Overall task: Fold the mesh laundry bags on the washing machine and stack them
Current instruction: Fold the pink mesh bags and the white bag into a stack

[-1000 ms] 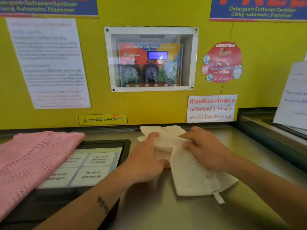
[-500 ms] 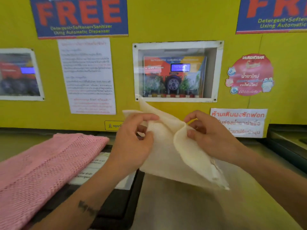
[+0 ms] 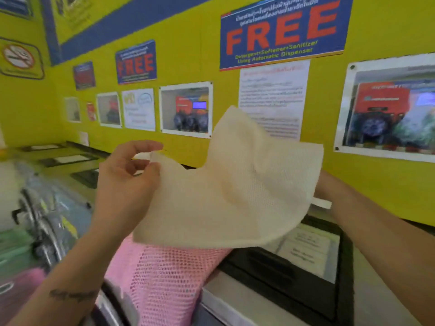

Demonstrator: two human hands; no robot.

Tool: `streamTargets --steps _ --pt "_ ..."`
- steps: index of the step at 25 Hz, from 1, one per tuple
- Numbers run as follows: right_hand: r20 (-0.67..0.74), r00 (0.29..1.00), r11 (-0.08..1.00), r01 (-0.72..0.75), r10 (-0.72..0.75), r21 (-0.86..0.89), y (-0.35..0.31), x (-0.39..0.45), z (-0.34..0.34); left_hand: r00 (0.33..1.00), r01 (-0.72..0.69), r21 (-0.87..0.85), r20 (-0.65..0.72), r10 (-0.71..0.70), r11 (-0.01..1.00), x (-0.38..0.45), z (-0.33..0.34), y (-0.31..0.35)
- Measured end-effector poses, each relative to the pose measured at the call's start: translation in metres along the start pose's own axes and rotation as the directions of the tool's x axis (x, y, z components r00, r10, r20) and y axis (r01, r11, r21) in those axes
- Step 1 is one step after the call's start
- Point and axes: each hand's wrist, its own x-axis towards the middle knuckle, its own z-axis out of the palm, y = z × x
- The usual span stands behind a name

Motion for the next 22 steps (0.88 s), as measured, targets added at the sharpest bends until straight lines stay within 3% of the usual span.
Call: streamTargets --steps 3,5,8,9,11,15,17,18,20,21,22 --pt "-0.097 0.987 0.989 -0.120 0.128 0.092 0.030 0.053 0.017 0.999 0.043 0.203 -0.035 -0.036 0.978 -0.003 -0.024 -0.031" --pt "-0.231 0.954 0.974 -0.158 0.193 0.159 0.047 0.078 0.017 0.987 0.058 0.448 0.108 -0.118 0.892 -0.010 -0.032 -0.054" --pt "-0.323 0.917 0.968 -0.252 0.235 -0.011 0.067 0.095 0.005 0.841 0.003 0.682 0.394 -0.371 0.732 -0.024 -0.038 -0.081" --pt "-0.308 0.933 0.943 -0.259 0.189 -0.207 0.072 0.095 0.005 0.792 -0.027 0.695 0.453 -0.409 0.718 -0.027 -0.039 -0.085" --pt "-0.174 0.981 0.785 -0.175 0.086 -0.594 0.078 0.090 0.016 0.757 -0.047 0.666 0.510 -0.408 0.744 -0.028 -0.037 -0.088" --pt "-0.063 0.970 0.703 0.126 -0.236 -0.700 0.079 0.100 0.034 0.822 -0.010 0.502 0.497 -0.278 0.865 -0.026 -0.026 -0.079" --pt "-0.060 0.963 0.677 0.139 -0.261 -0.722 0.075 0.114 0.030 0.857 -0.012 0.455 0.463 -0.225 0.890 -0.026 -0.027 -0.074" --pt "-0.051 0.975 0.610 0.094 -0.216 -0.786 0.076 0.118 0.028 0.847 -0.027 0.460 0.483 -0.224 0.888 -0.028 -0.030 -0.075" --pt "-0.065 0.982 0.349 0.002 -0.179 -0.937 0.084 0.115 0.029 0.772 -0.078 0.516 0.572 -0.275 0.853 -0.034 -0.040 -0.080" --pt "-0.046 0.973 0.238 0.009 -0.224 -0.971 0.090 0.109 0.035 0.729 -0.098 0.539 0.611 -0.308 0.837 -0.037 -0.047 -0.081" --pt "0.010 0.968 0.196 0.060 -0.249 -0.979 0.094 0.102 0.043 0.701 -0.094 0.555 0.626 -0.341 0.826 -0.037 -0.056 -0.081"
